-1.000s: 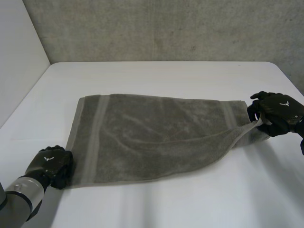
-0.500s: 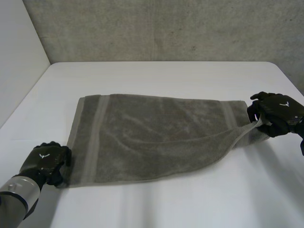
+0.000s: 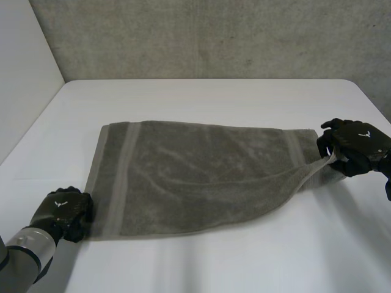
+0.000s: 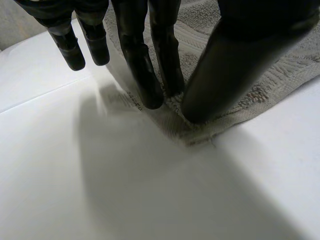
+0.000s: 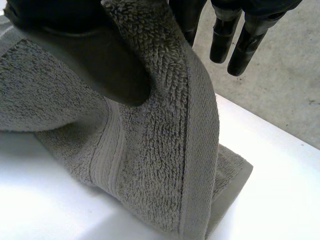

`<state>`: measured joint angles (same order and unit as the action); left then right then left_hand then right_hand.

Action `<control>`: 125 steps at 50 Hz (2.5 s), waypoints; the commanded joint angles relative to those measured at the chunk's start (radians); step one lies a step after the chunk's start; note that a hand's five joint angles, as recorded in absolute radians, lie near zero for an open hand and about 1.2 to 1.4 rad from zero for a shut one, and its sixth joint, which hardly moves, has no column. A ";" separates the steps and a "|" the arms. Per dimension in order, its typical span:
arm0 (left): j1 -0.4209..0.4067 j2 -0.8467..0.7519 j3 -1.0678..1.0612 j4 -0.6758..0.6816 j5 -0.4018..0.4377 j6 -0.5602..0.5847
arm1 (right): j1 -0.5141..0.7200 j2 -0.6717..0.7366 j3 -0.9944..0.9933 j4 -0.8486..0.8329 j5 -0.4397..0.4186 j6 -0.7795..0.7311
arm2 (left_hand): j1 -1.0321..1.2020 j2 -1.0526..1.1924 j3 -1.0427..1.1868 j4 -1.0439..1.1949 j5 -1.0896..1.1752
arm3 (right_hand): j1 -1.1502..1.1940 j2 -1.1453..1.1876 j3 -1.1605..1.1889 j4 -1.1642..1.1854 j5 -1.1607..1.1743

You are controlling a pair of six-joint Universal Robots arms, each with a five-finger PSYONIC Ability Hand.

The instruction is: Fold the towel.

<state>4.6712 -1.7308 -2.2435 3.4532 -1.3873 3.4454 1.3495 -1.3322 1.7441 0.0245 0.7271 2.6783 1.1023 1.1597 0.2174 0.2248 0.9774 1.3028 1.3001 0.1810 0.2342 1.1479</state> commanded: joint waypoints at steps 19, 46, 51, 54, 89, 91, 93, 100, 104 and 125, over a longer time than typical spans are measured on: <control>-0.005 0.017 0.002 -0.008 -0.013 -0.005 | -0.006 -0.005 0.000 0.005 0.000 0.002 | -0.426 -0.484 -0.043 -0.050 -0.476 | 0.093 0.096 -0.007 -0.060 0.074; 0.049 0.122 -0.036 -0.065 -0.026 0.004 | -0.009 -0.007 0.002 0.008 -0.028 0.002 | -0.449 -0.506 -0.043 -0.050 -0.498 | 0.093 0.096 -0.007 -0.060 0.074; 0.043 0.103 -0.036 -0.065 -0.027 0.004 | -0.009 -0.007 0.000 0.008 -0.028 0.002 | -0.440 -0.497 -0.043 -0.050 -0.489 | 0.093 0.096 -0.007 -0.060 0.074; 0.040 0.099 -0.036 -0.065 -0.027 0.004 | -0.009 -0.005 0.000 0.008 -0.029 0.000 | -0.431 -0.488 -0.043 -0.050 -0.480 | 0.093 0.096 -0.007 -0.060 0.074; 0.015 0.002 0.008 -0.022 -0.035 0.004 | -0.009 -0.007 0.000 0.008 -0.028 0.002 | 0.294 0.237 -0.043 -0.050 0.244 | 0.093 0.096 -0.007 -0.060 0.074; 0.014 0.022 0.019 -0.026 -0.038 0.004 | -0.009 -0.007 0.000 0.008 -0.028 0.002 | 0.294 0.237 -0.043 -0.050 0.244 | 0.093 0.096 -0.007 -0.060 0.074; 0.012 0.042 0.024 -0.029 -0.038 0.001 | -0.009 -0.007 0.000 0.009 -0.028 0.002 | 0.294 0.237 -0.043 -0.050 0.244 | 0.093 0.096 -0.007 -0.060 0.074; 0.001 0.109 0.042 -0.032 -0.038 -0.011 | -0.010 -0.009 -0.003 0.009 -0.028 0.002 | 0.294 0.237 -0.043 -0.050 0.244 | 0.093 0.096 -0.007 -0.060 0.074; -0.003 0.128 0.048 -0.034 -0.038 -0.011 | -0.012 -0.010 -0.008 0.009 -0.026 0.002 | 0.294 0.237 -0.043 -0.050 0.244 | 0.093 0.096 -0.007 -0.060 0.074; -0.026 0.131 0.087 -0.083 -0.022 -0.081 | -0.153 -0.117 -0.008 0.088 -0.097 -0.021 | 0.041 -0.016 -0.043 -0.050 -0.008 | 0.093 0.096 -0.007 -0.060 0.074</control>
<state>4.6617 -1.5864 -2.1453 3.3655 -1.4123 3.3742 1.2055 -1.4454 1.7260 0.1049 0.6579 2.6681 0.9485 1.3171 0.2174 0.2248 1.1603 1.3029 1.3000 0.1810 0.2342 1.1470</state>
